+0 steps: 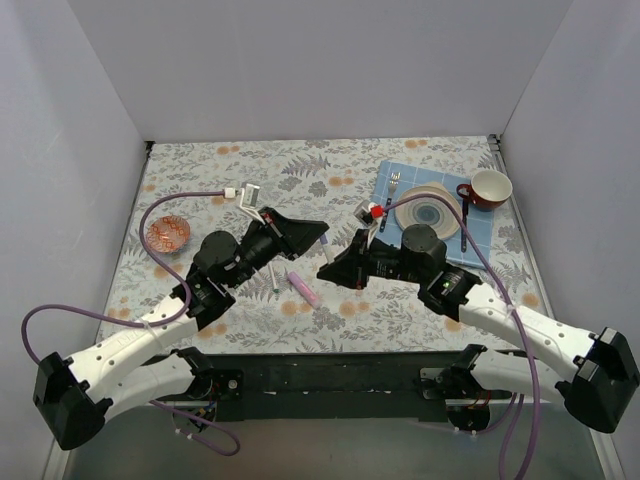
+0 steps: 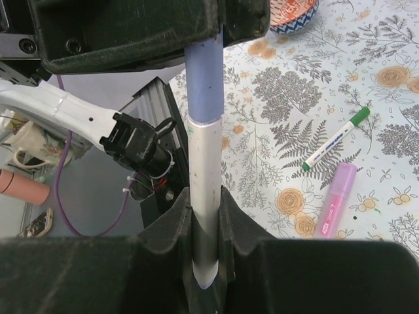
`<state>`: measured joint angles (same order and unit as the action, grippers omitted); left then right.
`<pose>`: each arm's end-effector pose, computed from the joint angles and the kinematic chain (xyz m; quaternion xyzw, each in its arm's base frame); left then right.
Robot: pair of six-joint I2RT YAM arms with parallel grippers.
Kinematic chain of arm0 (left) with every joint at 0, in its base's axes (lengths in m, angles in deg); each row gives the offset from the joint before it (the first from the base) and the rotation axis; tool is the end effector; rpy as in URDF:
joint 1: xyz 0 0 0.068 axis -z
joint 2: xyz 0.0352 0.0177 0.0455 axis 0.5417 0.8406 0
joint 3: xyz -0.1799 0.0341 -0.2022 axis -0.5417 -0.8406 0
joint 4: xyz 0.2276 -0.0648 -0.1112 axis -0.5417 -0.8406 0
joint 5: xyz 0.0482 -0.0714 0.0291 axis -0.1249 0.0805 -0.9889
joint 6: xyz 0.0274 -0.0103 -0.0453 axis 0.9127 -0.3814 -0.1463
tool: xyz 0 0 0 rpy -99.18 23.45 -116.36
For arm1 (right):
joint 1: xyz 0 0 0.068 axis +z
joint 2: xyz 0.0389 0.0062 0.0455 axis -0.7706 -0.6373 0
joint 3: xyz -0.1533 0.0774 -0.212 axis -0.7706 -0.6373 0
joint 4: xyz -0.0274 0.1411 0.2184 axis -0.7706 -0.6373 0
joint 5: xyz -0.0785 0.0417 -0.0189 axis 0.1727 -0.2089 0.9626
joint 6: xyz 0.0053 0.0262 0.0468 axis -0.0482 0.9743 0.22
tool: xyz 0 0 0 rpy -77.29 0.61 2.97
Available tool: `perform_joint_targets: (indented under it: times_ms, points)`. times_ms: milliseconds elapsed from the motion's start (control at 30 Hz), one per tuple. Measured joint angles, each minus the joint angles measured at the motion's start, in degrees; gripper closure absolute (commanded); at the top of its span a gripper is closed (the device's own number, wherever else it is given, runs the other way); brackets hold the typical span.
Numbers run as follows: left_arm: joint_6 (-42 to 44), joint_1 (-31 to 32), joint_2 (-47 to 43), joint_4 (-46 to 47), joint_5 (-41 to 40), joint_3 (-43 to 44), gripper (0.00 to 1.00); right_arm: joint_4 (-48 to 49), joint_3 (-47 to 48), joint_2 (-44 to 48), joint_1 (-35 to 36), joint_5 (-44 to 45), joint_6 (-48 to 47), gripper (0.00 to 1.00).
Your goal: Insert the pens into the pen caps
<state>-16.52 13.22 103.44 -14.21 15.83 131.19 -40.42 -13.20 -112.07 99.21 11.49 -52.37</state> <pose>0.1529 -0.1636 0.3421 -0.1858 0.6497 -0.6826 0.2782 0.1472 0.1904 0.3132 -0.2651 0.6640 0.5454 0.4374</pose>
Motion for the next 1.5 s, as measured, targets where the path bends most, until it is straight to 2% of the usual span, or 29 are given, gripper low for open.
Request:
perform_joint_targets:
  times_ms: [233, 533, 1000, 1500]
  points:
    - [0.0, -0.9, -0.8, 6.2, -3.4, -4.7, 1.0, -6.4, 5.3, -4.7, -0.8, -0.7, -3.8, 0.99]
    - [-2.4, -1.7, -0.3, 15.4, -4.3, -11.5, 1.0, -11.4, 7.6, -7.9, -1.6, -2.1, -8.9, 0.99]
    - [-9.2, -2.1, 5.6, 22.8, -10.3, -13.5, 1.0, -15.6, 11.9, -13.0, -2.6, 0.9, -14.2, 0.99]
    - [-4.5, -1.1, 9.0, 25.2, -11.5, -11.8, 1.0, -24.3, 17.6, -15.3, -5.5, -0.7, -20.6, 0.99]
